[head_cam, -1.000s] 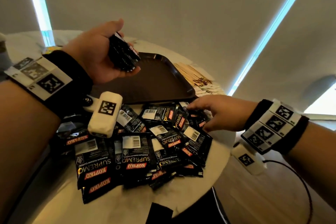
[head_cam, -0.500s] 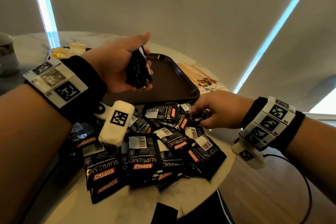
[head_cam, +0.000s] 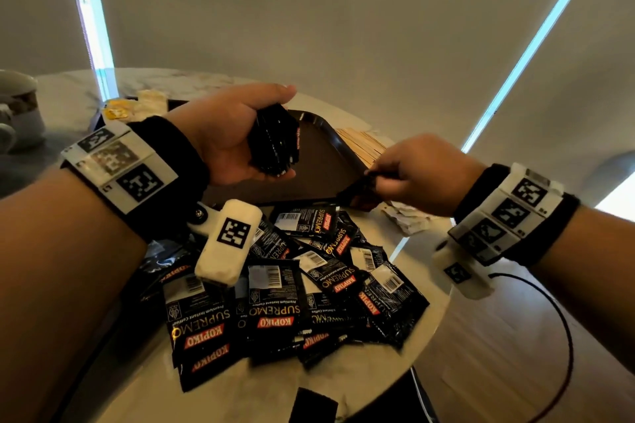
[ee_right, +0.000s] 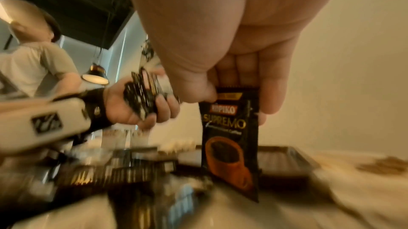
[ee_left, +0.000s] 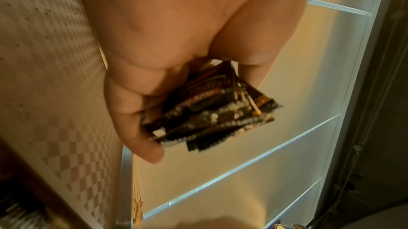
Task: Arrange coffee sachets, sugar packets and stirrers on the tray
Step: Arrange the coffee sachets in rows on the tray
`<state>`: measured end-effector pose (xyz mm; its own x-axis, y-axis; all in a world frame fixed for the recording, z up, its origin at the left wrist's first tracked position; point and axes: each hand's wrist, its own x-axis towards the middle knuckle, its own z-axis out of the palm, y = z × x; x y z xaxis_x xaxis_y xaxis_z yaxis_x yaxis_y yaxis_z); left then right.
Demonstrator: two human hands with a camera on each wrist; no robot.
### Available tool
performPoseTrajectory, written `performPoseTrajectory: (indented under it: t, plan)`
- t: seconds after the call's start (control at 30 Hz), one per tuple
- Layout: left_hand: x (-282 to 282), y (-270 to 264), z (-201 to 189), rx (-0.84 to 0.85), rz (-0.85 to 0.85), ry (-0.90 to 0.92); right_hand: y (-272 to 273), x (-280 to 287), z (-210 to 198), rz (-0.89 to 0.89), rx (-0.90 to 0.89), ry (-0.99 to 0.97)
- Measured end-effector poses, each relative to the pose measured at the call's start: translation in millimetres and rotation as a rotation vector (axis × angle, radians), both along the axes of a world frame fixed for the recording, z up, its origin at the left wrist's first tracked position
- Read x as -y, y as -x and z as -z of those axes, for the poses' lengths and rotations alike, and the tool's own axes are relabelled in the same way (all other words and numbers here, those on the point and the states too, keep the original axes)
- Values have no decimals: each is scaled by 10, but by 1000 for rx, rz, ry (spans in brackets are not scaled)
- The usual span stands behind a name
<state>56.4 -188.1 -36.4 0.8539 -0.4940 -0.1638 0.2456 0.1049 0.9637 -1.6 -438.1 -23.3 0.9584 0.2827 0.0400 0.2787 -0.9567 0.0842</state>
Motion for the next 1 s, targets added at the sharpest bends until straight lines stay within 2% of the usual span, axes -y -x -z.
performPoseTrajectory:
  t: [0.2,0.3,0.43,0.57,0.67,0.73,0.83,0.87,1.0]
  plan:
    - [48,6,13,-6,37,15,-25,-257,-359,-36,337,-347]
    - [69,-8,26,-17,103,93,-19,-548,-331,-139,396,-537]
    - [38,-43,19,-8,107,195,-25,-773,-196,-231,360,-690]
    - [4,-34,-2,32,107,177,-46,-743,-132,-274,252,-681]
    - [32,-43,-15,53,60,188,51,-617,-129,-234,71,-727]
    - [21,-65,-12,45,-19,212,160,-464,-143,-104,-141,-641]
    - [-24,-113,15,12,-115,235,301,-255,-128,28,-482,-202]
    - [-32,-120,24,4,-122,225,337,-224,-94,46,-562,-111]
    - [-10,-121,61,-19,-126,188,396,-164,107,96,-618,-38]
